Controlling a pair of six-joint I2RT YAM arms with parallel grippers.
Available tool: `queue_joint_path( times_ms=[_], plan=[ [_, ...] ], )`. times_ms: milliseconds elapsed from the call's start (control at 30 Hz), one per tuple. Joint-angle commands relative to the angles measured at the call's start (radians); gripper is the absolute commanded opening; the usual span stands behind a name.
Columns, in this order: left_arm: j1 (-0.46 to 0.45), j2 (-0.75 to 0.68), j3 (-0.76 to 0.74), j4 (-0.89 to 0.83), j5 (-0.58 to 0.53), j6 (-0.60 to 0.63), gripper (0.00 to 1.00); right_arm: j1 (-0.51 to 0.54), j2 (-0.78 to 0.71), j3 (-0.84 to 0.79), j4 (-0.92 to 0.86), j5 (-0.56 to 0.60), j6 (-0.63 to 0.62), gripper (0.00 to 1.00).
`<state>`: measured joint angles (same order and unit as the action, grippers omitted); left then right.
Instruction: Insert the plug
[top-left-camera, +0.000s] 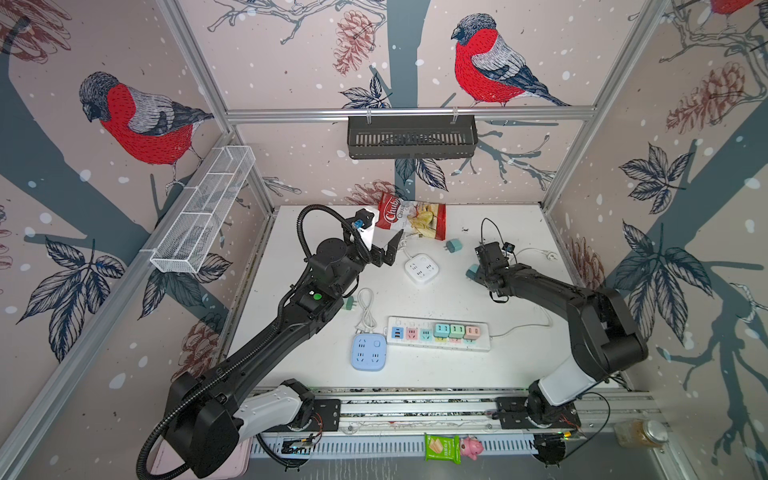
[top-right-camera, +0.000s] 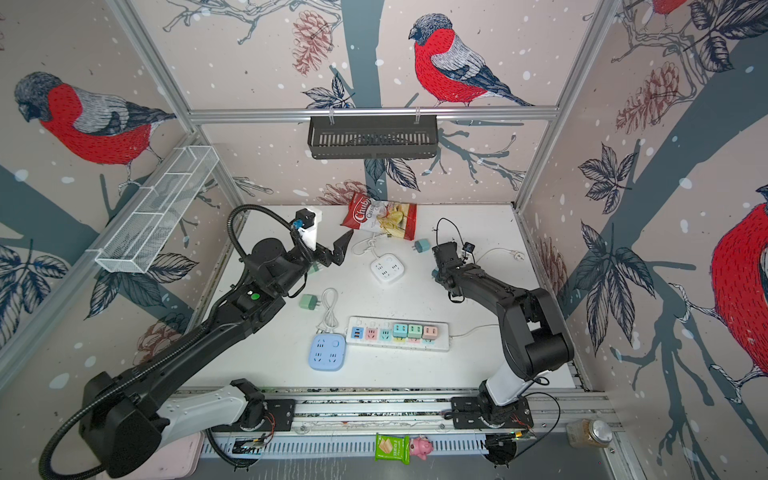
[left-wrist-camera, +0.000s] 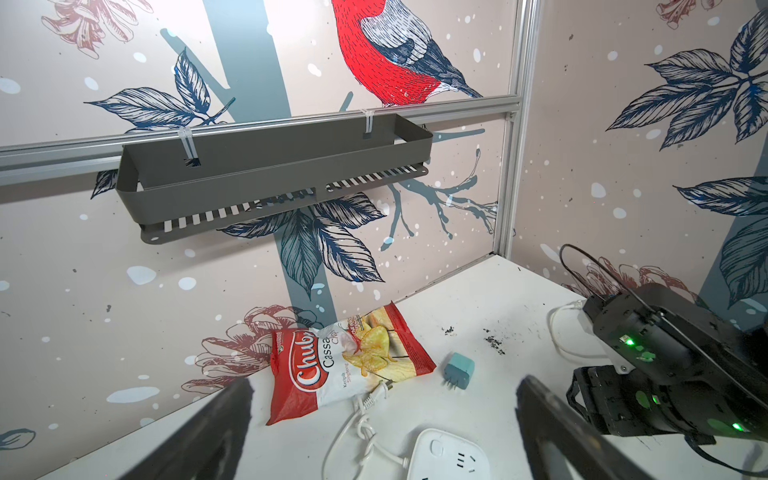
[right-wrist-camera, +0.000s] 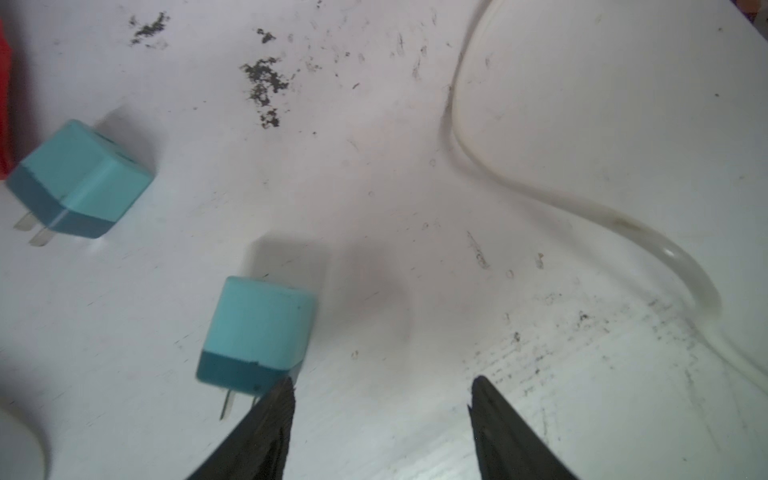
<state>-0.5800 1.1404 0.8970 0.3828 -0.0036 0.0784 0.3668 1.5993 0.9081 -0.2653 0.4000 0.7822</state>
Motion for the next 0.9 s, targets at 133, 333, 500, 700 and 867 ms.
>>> queue_joint_path(
  times_ms=[133, 333, 500, 700, 867],
  plan=[
    [0.002, -0.004, 0.000, 0.042, 0.005, 0.002, 0.98, 0.057, 0.081, 0.085, -0.051, 0.029, 0.046, 0.79],
    [0.003, -0.008, -0.001, 0.043, 0.005, 0.003, 0.98, 0.067, 0.216, 0.186, -0.083, 0.053, 0.042, 0.85],
    [0.005, -0.009, 0.001, 0.046, 0.011, -0.002, 0.98, 0.063, 0.277, 0.202, -0.071, 0.047, 0.042, 0.83],
    [0.006, -0.004, 0.003, 0.042, 0.017, -0.005, 0.98, 0.068, 0.301, 0.196, -0.060, 0.033, 0.034, 0.72],
    [0.006, -0.016, 0.003, 0.042, 0.019, -0.006, 0.98, 0.069, 0.289, 0.166, -0.043, 0.036, 0.034, 0.63]
  ],
)
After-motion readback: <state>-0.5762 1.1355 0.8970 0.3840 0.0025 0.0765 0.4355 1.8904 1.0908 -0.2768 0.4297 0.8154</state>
